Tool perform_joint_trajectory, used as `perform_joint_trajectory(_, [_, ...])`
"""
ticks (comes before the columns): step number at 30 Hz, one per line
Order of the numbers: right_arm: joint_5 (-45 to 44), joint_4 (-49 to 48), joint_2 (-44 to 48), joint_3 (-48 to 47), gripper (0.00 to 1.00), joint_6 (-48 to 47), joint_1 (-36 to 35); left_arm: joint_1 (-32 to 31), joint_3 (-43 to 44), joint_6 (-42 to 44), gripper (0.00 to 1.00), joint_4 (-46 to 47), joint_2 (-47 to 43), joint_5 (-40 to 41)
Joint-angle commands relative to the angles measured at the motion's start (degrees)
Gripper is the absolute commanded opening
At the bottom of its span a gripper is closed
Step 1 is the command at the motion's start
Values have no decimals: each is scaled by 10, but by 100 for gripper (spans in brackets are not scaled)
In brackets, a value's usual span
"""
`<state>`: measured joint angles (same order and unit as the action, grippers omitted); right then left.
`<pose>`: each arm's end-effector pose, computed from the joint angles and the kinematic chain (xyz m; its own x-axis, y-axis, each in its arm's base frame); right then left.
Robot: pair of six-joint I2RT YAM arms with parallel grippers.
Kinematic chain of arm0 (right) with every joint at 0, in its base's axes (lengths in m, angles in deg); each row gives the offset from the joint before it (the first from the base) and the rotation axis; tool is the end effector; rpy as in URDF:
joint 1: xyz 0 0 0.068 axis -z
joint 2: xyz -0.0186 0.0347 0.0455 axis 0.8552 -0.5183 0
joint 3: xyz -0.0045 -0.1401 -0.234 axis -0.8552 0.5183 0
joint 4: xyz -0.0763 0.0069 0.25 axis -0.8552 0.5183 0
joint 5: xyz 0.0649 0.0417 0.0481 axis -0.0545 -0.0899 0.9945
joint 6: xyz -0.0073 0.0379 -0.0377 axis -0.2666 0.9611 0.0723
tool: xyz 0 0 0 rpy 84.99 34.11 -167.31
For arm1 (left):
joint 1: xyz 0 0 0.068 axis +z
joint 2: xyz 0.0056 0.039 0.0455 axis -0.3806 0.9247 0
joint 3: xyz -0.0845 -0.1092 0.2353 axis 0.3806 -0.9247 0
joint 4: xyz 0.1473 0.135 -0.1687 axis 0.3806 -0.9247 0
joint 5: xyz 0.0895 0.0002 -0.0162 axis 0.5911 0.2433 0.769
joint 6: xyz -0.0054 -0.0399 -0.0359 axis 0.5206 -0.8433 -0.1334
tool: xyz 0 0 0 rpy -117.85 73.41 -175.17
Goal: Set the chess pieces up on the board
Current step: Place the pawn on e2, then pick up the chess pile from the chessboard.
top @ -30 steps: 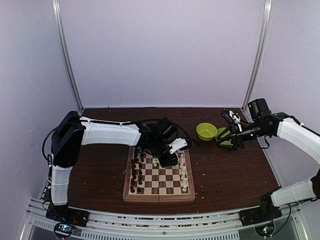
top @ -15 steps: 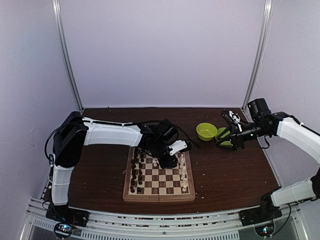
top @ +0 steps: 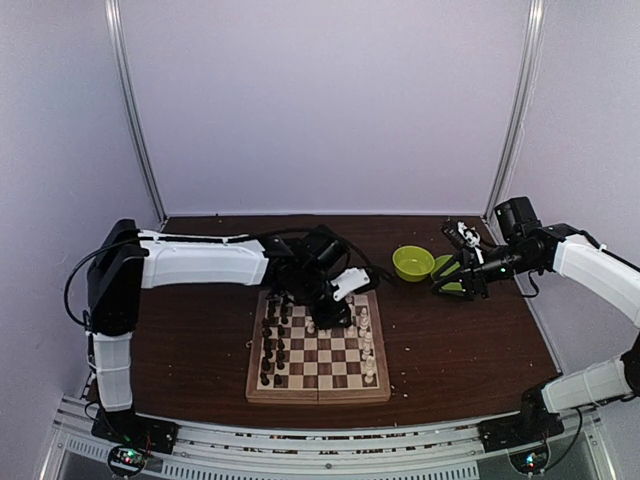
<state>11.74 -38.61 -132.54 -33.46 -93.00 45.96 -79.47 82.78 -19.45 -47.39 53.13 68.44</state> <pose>0.2237 0.0821 0.2801 -0.3418 -0.3699 -0.8639 -0.9334 0.2404 0.2664 0.2350 -0.3740 0.2046 -0.3815 0.7447 -0.5476 0.9123 0.3989 -0.0930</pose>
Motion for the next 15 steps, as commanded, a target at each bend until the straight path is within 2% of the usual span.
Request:
perform_joint_trajectory(1, [8,5,-2,-17,47,-3,3,1,-20,-9,32,-2,-76,50])
perform_joint_trajectory(7, [10,11,-4,-18,47,-7,3,27,-22,-50,34,-27,-60,77])
perform_joint_trajectory(15, [10,12,-3,-18,47,-8,3,37,16,-63,36,-55,-5,24])
